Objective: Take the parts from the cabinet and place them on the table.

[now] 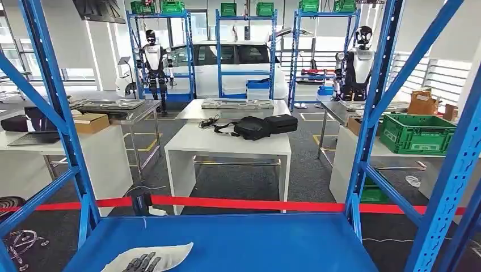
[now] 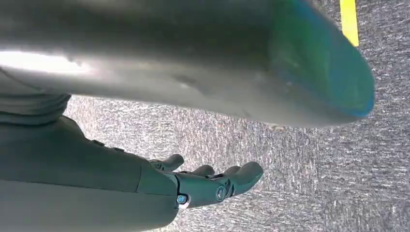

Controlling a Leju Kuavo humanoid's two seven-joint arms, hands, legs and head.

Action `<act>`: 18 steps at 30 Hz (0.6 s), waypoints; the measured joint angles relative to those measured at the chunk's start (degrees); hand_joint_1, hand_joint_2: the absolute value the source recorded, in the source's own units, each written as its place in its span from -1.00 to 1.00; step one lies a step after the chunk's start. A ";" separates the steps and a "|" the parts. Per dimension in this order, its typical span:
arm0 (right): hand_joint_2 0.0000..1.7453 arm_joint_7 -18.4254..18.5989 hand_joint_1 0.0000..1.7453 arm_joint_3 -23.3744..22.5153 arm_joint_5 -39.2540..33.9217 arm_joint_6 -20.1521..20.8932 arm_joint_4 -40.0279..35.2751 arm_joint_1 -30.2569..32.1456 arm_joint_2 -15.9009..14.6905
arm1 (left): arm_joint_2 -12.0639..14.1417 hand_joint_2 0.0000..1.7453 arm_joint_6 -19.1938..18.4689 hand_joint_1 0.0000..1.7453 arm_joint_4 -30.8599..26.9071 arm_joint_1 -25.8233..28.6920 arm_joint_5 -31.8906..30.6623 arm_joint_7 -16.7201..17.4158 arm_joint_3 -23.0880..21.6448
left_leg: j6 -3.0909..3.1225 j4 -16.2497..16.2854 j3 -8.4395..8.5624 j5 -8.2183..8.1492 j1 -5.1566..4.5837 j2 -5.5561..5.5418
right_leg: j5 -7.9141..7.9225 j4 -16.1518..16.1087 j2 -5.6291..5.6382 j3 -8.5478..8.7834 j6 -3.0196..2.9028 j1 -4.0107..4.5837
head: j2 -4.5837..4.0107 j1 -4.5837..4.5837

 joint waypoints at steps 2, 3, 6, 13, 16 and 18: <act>-1.00 0.00 -1.00 -0.11 0.44 0.00 0.00 0.01 0.00 | -0.04 1.00 2.71 -1.00 0.00 0.31 -0.07 2.97 -0.81 | 0.00 0.00 0.00 0.00 0.00 0.00 | 0.00 0.00 0.00 0.00 0.00 0.00 | 0.00 0.00; -1.00 0.00 -1.00 -0.13 0.65 0.00 0.00 0.01 0.00 | -0.07 1.00 3.44 -1.00 0.00 0.40 -0.07 4.53 -1.11 | 0.00 0.00 0.00 0.00 0.00 0.00 | 0.00 0.00 0.00 0.00 0.00 0.00 | -0.02 0.00; -1.00 0.02 -1.00 -0.15 0.96 0.07 0.00 0.00 0.00 | -0.09 1.00 4.56 -1.00 0.00 0.43 -0.07 7.75 -2.19 | 0.00 0.00 0.00 0.00 0.00 -0.01 | 0.00 0.00 0.00 0.01 0.00 0.00 | -0.02 0.00; -1.00 0.22 -1.00 -0.20 1.49 0.09 0.00 -0.01 0.00 | -0.11 1.00 5.04 -1.00 0.02 0.40 -0.09 11.55 -2.67 | 0.00 0.00 0.01 0.00 0.00 0.00 | 0.00 0.00 0.00 0.00 0.00 0.00 | -0.02 0.00; -1.00 0.28 -1.00 -0.20 1.51 0.09 0.00 -0.02 0.00 | -0.11 1.00 3.71 -1.00 0.02 0.38 -0.09 12.72 -2.80 | 0.00 0.00 0.01 0.00 0.00 0.00 | 0.01 0.00 0.00 0.00 0.00 0.00 | 0.00 0.00; -1.00 0.35 -1.00 -0.22 1.53 0.09 0.00 -0.02 0.00 | -0.11 1.00 3.09 -1.00 0.00 0.29 -0.09 13.02 -3.08 | 0.00 0.00 0.01 0.00 0.00 0.00 | 0.00 0.00 0.00 0.00 0.00 0.00 | 0.00 0.00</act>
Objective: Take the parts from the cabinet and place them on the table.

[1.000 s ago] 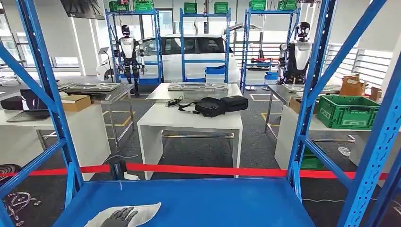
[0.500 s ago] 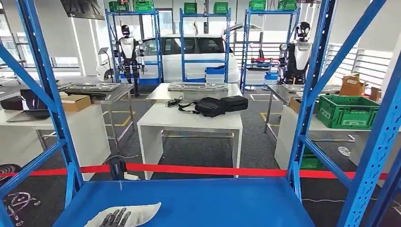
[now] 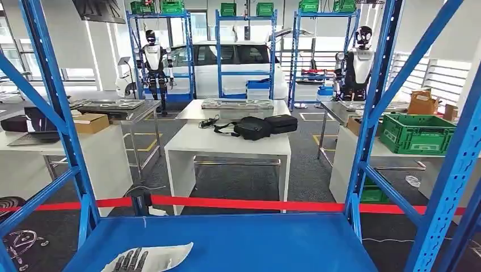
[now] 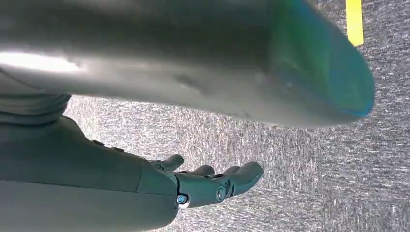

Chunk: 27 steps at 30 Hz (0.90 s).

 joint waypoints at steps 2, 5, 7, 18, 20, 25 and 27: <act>-1.00 0.04 -1.00 0.00 0.00 0.00 0.00 -0.01 0.00 | -0.02 1.00 -0.81 -1.00 0.00 -0.21 0.00 0.85 -0.17 | 0.00 0.00 0.01 0.00 0.00 0.00 | 0.00 0.00 0.00 0.01 0.00 0.00 | 0.00 0.00; -1.00 0.35 -1.00 0.00 0.00 0.00 0.00 0.03 0.00 | -0.02 1.00 -1.42 -1.00 0.00 -0.38 0.00 1.36 -0.39 | 0.00 0.00 0.02 0.00 0.00 0.01 | 0.00 0.00 0.00 0.01 0.00 0.00 | -0.02 0.00; -1.00 0.46 -1.00 0.00 0.04 0.00 0.00 0.01 0.00 | -0.02 1.00 -2.24 -1.00 0.00 -0.53 0.00 1.94 -0.44 | 0.00 0.00 0.03 0.00 0.00 0.01 | 0.00 0.00 0.00 0.02 0.00 0.00 | 0.00 0.00; -1.00 0.44 -1.00 0.00 1.40 0.39 0.00 0.01 0.00 | -0.04 1.00 -3.63 1.00 0.02 -1.01 0.00 3.23 -0.46 | 0.00 0.00 0.05 0.00 0.00 0.01 | 0.00 0.00 0.00 0.03 0.00 0.00 | 0.00 0.00; -1.00 0.33 -1.00 0.00 1.68 0.61 0.00 0.01 0.00 | -0.04 1.00 -3.67 1.00 0.02 -1.00 0.00 3.13 -0.46 | 0.00 0.00 0.04 0.00 0.00 0.01 | 0.00 0.00 0.00 0.03 0.00 0.00 | 0.00 0.00; -1.00 0.26 -1.00 0.00 2.01 0.70 0.00 0.01 0.00 | -0.02 1.00 -3.65 1.00 0.02 -1.00 0.04 3.10 -0.44 | 0.00 0.00 0.04 0.00 0.00 0.01 | 0.00 0.00 -0.01 0.04 0.00 0.00 | -0.02 0.00; -1.00 0.17 -1.00 0.00 2.12 0.76 0.00 0.01 0.00 | 0.00 1.00 -3.43 1.00 0.02 -0.99 0.07 2.93 -0.46 | 0.00 0.00 0.04 0.00 0.00 0.01 | 0.00 0.00 -0.01 0.04 0.00 0.00 | 0.00 0.00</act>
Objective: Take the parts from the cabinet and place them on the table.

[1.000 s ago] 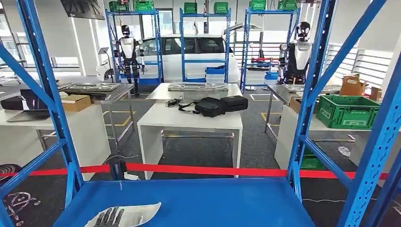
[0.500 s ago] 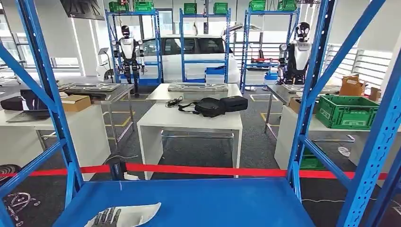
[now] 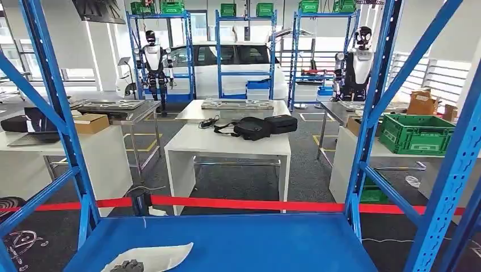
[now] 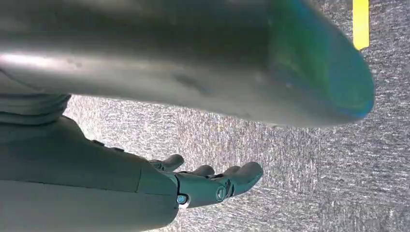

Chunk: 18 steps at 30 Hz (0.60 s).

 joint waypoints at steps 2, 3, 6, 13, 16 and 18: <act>-1.00 0.02 -1.00 0.00 0.15 0.09 0.00 0.00 0.00 | 0.02 1.00 0.50 1.00 0.00 0.06 0.00 -0.31 0.00 | 0.00 0.00 0.00 0.00 0.00 0.00 | 0.00 0.00 0.00 0.00 0.00 0.00 | 0.00 0.00; -1.00 0.02 -1.00 0.00 0.22 0.13 0.00 -0.01 0.00 | 0.02 1.00 0.81 1.00 0.00 0.06 0.00 -0.37 0.00 | 0.00 0.00 0.00 0.00 0.00 -0.01 | 0.00 0.00 0.00 0.01 0.00 0.00 | -0.02 0.00; -1.00 0.11 -1.00 0.00 0.24 0.26 0.00 -0.03 0.00 | 0.02 1.00 1.13 1.00 0.00 0.07 0.00 -0.50 0.02 | 0.00 0.00 0.00 0.00 0.00 -0.01 | 0.00 0.00 0.00 0.02 0.00 0.00 | 0.00 0.00; -1.00 0.33 -1.00 0.00 0.28 0.28 0.00 -0.07 0.00 | 0.02 1.00 1.33 1.00 0.00 0.08 0.02 -0.83 0.00 | 0.00 0.00 0.00 0.00 0.00 -0.01 | 0.00 0.00 -0.01 0.02 0.00 0.00 | 0.00 0.00; -1.00 0.37 -1.00 0.00 0.31 0.28 0.00 -0.07 0.00 | 0.02 1.00 2.01 1.00 0.00 0.15 0.17 -2.09 0.02 | 0.00 0.00 0.00 0.00 0.00 0.00 | 0.00 0.00 -0.01 0.01 0.00 0.00 | 0.00 0.00; -1.00 0.42 -1.00 0.00 0.33 0.28 0.00 -0.07 0.00 | 0.02 1.00 3.24 1.00 0.00 0.37 0.44 -3.81 0.11 | 0.00 0.00 0.00 0.00 0.00 -0.01 | 0.00 0.00 0.00 0.02 0.00 0.00 | 0.00 0.00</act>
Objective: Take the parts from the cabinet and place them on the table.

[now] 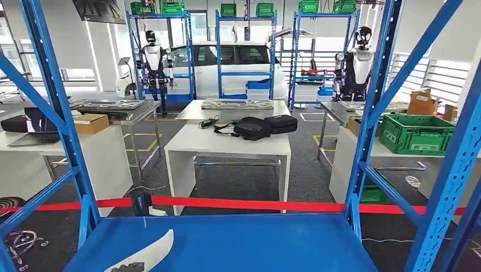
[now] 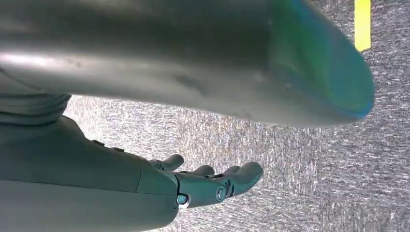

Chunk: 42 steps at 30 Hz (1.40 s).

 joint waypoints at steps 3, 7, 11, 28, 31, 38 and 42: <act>-1.00 -0.07 -1.00 0.00 0.31 -0.02 0.00 0.00 0.00 | 0.00 1.00 2.85 1.00 0.00 0.58 0.65 -2.03 0.39 | 0.00 0.00 0.00 0.00 0.00 0.00 | 0.00 0.00 0.00 -0.01 0.00 0.00 | 0.00 0.00; -1.00 -0.15 -1.00 0.00 0.48 -0.02 0.00 -0.02 0.00 | -0.09 1.00 5.46 1.00 -0.04 0.74 2.93 -4.56 1.49 | 0.00 0.00 0.00 0.00 0.00 0.01 | 0.00 0.00 0.01 -0.02 0.00 -0.01 | 0.00 0.00; -1.00 -0.24 -1.00 0.00 0.50 -0.02 0.00 -0.02 0.00 | -0.24 1.00 5.55 1.00 -0.09 0.74 3.80 -5.33 3.04 | 0.00 0.00 0.00 0.00 0.00 0.00 | -0.01 0.00 0.01 -0.02 0.00 -0.01 | 0.00 0.00; -1.00 -2.10 -1.00 -0.61 1.09 0.13 0.00 -0.16 0.00 | -3.65 1.00 3.12 1.00 -2.19 -5.15 11.32 -20.69 7.58 | 0.01 0.02 0.00 0.01 0.00 0.00 | 0.02 0.00 -0.01 -0.01 0.02 -0.01 | 0.00 0.00; -1.00 -2.12 -1.00 -1.00 1.07 0.13 0.00 -0.16 0.00 | -4.24 1.00 3.01 1.00 -2.58 -6.57 11.32 -21.15 7.58 | 0.01 0.02 0.00 0.00 0.00 0.00 | 0.03 0.00 0.02 -0.02 0.02 -0.01 | 0.00 0.00; -1.00 -2.27 -1.00 -2.08 0.39 -0.59 0.00 -0.27 0.02 | -6.49 1.00 0.76 1.00 -3.32 -11.10 10.60 -21.77 7.47 | 0.01 0.02 0.00 0.01 0.00 -0.05 | 0.02 0.00 -0.03 -0.01 0.02 -0.01 | 0.00 0.00; -1.00 -2.97 -1.00 -2.80 0.41 -0.63 0.00 -0.33 0.07 | -7.47 1.00 -2.61 1.00 -4.04 -14.83 11.78 -23.95 6.99 | 0.01 0.02 0.00 0.01 0.00 0.00 | 0.03 0.01 0.03 -0.02 0.02 -0.02 | 0.00 0.00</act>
